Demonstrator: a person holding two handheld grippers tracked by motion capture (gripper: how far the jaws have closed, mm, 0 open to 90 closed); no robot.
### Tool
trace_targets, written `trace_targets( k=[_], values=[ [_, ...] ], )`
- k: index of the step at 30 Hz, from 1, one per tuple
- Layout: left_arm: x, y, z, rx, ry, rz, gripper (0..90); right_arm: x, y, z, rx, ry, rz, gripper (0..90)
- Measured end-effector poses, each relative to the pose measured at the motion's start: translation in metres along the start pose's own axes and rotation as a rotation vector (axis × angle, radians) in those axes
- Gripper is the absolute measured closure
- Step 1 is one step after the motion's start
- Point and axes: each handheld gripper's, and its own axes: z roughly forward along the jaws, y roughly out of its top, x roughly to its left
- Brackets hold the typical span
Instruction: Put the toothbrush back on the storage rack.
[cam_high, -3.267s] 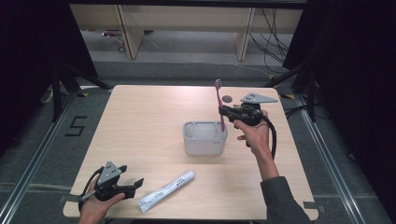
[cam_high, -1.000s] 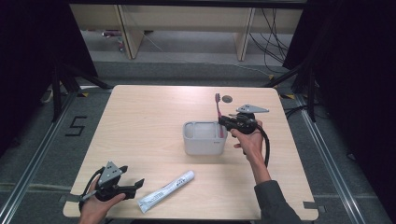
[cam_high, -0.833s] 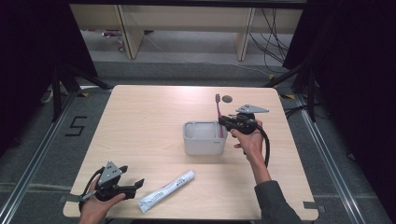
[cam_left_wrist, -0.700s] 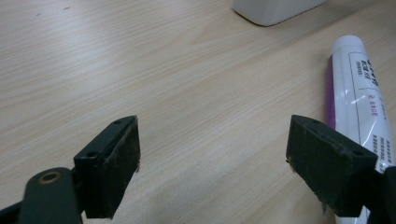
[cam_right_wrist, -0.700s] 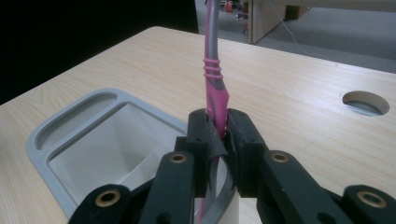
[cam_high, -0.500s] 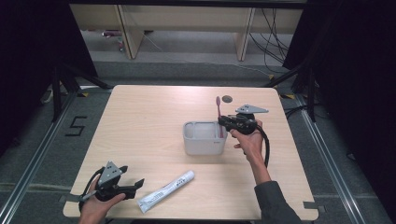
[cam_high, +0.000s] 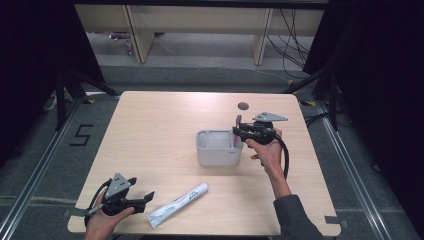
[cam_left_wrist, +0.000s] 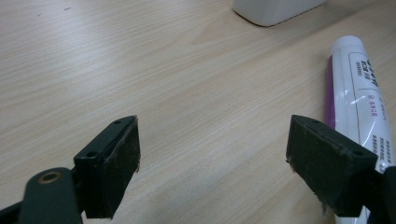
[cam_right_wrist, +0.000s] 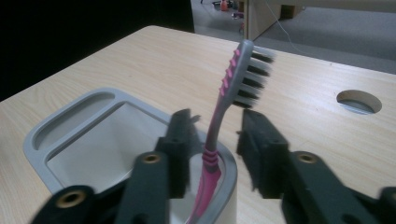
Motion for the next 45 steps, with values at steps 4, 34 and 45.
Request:
trace_targets(
  k=[4,34,45],
  values=[
    [0.0,0.0,0.0,-0.001,0.001,0.0,17.2,-0.002,0.001,-0.005,-0.022,-0.01,0.002,47.5],
    [0.0,0.0,0.0,0.002,0.008,-0.005,17.2,0.001,-0.011,-0.066,-0.033,-0.024,-0.019,37.4],
    [0.0,0.0,0.0,0.001,0.008,-0.005,17.2,0.001,-0.027,-0.084,-0.03,-0.032,0.012,36.2]
  ],
)
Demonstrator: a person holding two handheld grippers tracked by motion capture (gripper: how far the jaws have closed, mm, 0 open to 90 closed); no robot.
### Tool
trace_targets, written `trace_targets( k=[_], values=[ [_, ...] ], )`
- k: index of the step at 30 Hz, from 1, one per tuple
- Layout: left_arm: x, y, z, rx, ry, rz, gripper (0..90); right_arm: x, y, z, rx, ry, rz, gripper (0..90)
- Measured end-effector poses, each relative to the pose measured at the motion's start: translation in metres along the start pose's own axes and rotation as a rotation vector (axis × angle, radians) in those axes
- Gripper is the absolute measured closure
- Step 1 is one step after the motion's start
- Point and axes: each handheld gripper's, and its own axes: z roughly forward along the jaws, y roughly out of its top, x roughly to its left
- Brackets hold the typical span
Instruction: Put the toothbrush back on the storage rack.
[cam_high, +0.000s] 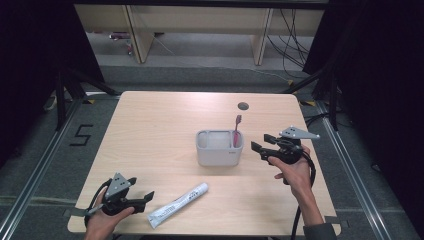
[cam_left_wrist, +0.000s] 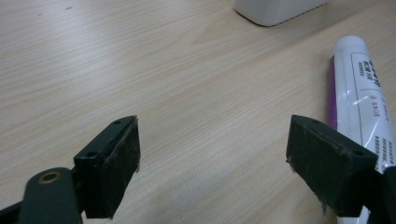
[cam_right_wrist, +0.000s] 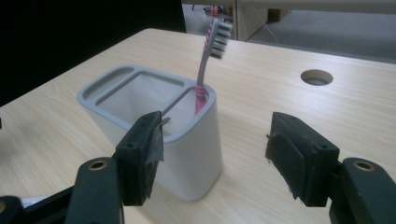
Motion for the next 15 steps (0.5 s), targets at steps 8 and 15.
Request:
trace_targets(
  k=[8,15],
  values=[
    [0.0,0.0,-0.001,-0.001,-0.007,0.005,17.2,0.001,-0.013,-0.008,0.026,-0.005,0.009,35.9],
    [0.0,0.001,-0.001,0.001,-0.003,0.009,17.2,0.002,-0.026,-0.016,0.049,-0.005,-0.005,35.8]
  ],
)
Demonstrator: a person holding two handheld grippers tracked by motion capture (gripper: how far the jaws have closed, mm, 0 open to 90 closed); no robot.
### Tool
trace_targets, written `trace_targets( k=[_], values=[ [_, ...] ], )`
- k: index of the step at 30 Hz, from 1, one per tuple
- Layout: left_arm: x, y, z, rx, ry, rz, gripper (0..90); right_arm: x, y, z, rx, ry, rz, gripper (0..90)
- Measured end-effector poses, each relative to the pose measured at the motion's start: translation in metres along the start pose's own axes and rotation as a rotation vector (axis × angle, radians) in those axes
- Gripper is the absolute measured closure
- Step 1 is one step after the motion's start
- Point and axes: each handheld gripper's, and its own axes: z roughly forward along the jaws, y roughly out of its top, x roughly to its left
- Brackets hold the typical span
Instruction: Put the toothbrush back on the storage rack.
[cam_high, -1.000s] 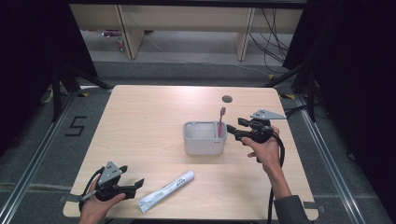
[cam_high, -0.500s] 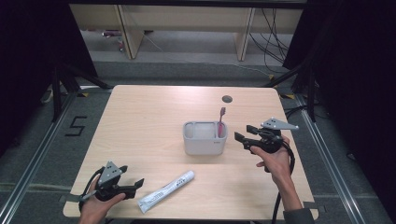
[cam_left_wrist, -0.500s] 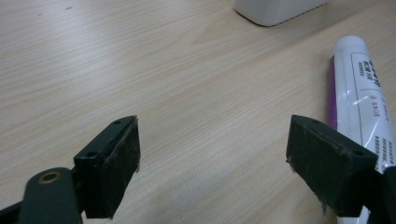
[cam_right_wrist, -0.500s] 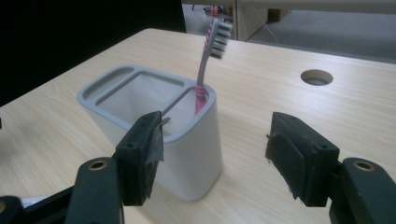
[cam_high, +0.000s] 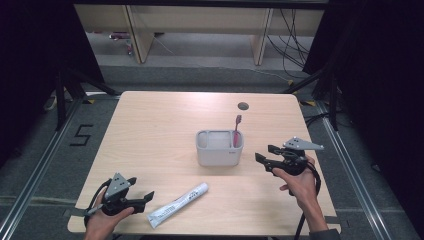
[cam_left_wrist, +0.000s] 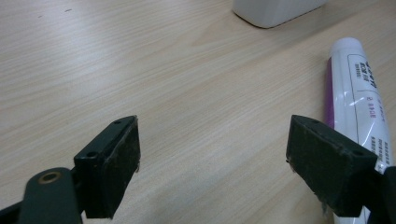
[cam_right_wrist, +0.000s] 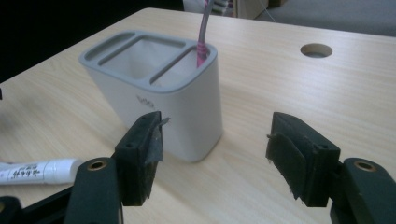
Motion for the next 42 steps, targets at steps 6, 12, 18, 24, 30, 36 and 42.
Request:
trace_targets(
  k=[6,12,18,24,30,36,42],
  values=[
    [0.0,0.0,0.0,-0.001,-0.005,-0.001,17.2,0.001,-0.016,-0.006,0.026,-0.004,0.016,35.6],
    [0.0,0.0,0.001,-0.002,-0.007,-0.003,17.2,0.001,-0.029,-0.009,0.037,-0.01,0.011,35.4],
    [0.0,0.0,0.0,-0.001,-0.007,-0.002,17.2,0.007,-0.038,-0.014,0.046,0.011,0.04,35.4],
    [0.0,0.0,0.0,-0.001,-0.006,-0.003,17.2,0.011,-0.042,-0.016,0.042,0.021,0.036,35.3],
    [0.0,0.0,0.001,0.0,-0.011,-0.006,17.2,0.016,-0.051,-0.016,0.047,0.031,0.031,33.1],
    [0.0,0.0,0.001,0.0,-0.011,-0.009,17.2,0.017,-0.057,-0.019,0.055,0.036,0.02,31.9],
    [0.0,0.0,0.001,0.001,-0.011,-0.008,17.2,0.018,-0.068,-0.023,0.076,0.028,0.003,28.9]
  ],
)
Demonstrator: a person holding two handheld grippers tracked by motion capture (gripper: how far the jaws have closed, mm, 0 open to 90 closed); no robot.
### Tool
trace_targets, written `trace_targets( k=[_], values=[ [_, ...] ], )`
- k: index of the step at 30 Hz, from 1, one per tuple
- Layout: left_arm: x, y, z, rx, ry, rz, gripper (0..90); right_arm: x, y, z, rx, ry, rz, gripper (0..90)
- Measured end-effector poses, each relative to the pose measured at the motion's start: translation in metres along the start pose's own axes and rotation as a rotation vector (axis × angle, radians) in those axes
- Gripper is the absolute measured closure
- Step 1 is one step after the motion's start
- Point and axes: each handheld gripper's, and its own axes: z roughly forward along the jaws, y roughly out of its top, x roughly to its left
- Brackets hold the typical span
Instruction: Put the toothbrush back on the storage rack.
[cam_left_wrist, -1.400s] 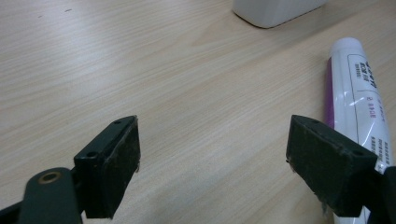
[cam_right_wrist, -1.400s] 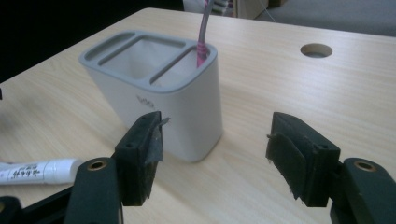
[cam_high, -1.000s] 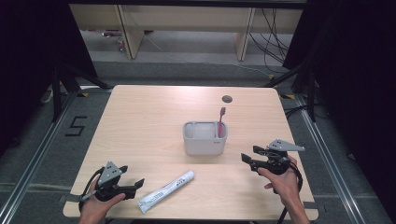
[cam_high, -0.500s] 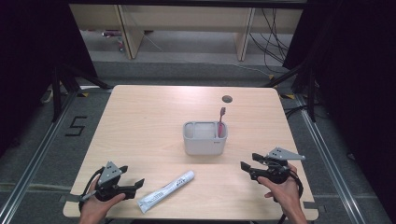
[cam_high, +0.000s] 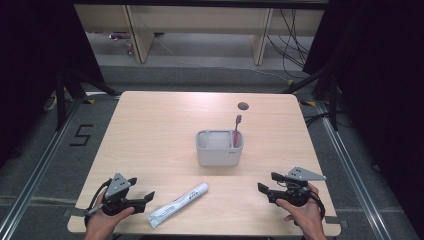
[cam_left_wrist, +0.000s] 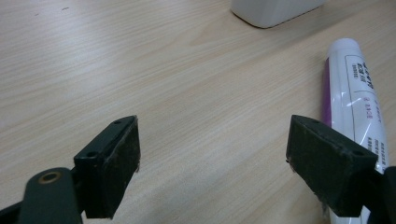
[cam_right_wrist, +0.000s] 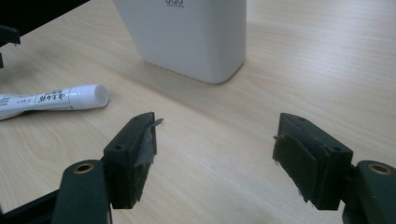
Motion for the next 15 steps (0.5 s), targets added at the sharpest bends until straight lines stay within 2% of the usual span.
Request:
trace_targets(
  k=[3,4,5,6,7,8,9,10,11,14,15],
  values=[
    [0.0,0.0,0.0,-0.004,0.001,-0.006,17.2,0.001,-0.004,0.0,-0.003,-0.004,0.006,27.9],
    [0.0,0.0,0.001,-0.003,0.0,-0.005,17.2,0.004,-0.005,-0.002,0.025,-0.007,0.037,27.5],
    [0.0,0.0,0.001,-0.001,0.001,-0.004,17.2,0.003,-0.007,-0.003,0.015,-0.003,0.016,26.8],
    [-0.001,0.0,0.001,0.0,0.001,-0.004,17.2,0.006,-0.009,-0.003,0.025,0.004,0.042,26.2],
    [-0.001,0.0,0.001,0.0,0.001,-0.004,17.2,0.006,-0.009,-0.003,0.025,0.004,0.042,26.2],
    [-0.001,0.0,0.001,0.001,0.001,-0.004,17.2,0.004,-0.01,-0.003,0.012,-0.006,0.005,25.6],
    [-0.001,0.0,0.001,0.0,0.0,-0.005,17.2,0.006,-0.011,-0.004,0.029,-0.011,0.019,25.5],
    [0.0,0.0,0.001,0.001,0.0,-0.003,17.2,0.008,-0.014,-0.005,0.028,0.006,0.027,25.1],
    [0.0,0.0,0.001,0.001,0.0,-0.004,17.2,0.007,-0.014,-0.005,0.034,-0.009,-0.006,24.7],
    [-0.001,0.0,0.001,0.003,-0.002,-0.003,17.2,0.009,-0.017,-0.006,0.031,0.003,-0.005,22.9],
    [-0.001,0.0,0.001,0.003,-0.003,-0.002,17.2,0.013,-0.018,-0.006,0.041,0.002,0.023,22.6]
  ],
)
